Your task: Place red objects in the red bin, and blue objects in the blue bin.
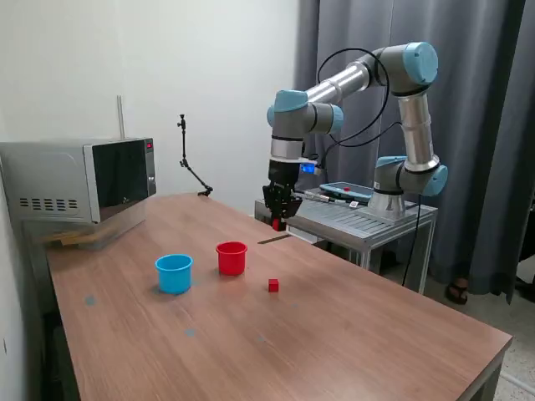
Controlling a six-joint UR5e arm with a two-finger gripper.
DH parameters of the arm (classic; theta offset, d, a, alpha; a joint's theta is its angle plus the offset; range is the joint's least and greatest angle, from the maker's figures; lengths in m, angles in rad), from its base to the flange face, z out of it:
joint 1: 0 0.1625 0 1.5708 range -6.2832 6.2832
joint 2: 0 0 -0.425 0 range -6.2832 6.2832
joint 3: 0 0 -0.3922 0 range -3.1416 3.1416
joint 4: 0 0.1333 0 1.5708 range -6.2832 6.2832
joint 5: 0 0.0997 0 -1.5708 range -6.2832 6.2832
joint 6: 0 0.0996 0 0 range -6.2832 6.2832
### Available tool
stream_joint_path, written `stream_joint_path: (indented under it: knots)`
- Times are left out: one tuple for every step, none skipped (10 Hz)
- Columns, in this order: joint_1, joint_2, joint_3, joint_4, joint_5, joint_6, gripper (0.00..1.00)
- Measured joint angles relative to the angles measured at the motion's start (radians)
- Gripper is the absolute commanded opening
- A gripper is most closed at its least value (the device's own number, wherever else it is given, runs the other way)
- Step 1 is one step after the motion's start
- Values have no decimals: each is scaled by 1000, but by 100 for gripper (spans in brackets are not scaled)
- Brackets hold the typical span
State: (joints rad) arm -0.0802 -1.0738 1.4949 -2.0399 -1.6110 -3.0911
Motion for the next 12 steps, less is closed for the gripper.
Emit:
stream_joint_path:
  knots:
    - [-25, -1, 3, 0, 0, 0, 0]
    - [-50, -2, 5, 0, 0, 0, 0]
    - [-75, -2, 6, 0, -1, 0, 0]
    - [-98, -2, 6, -1, -1, 0, 0]
    - [-119, 0, 7, -3, -2, 0, 0]
    - [-138, 4, 7, -7, -2, 0, 0]
    - [-154, 14, 6, -10, -3, 0, 0]
    - [-169, 27, 4, -12, -3, 0, 0]
    - [-181, 43, 0, -14, -3, 0, 0]
    - [-189, 62, -4, -21, -2, 0, 0]
    - [-197, 81, -8, -28, -1, 0, 0]
    - [-205, 99, -14, -33, 0, 0, 0]
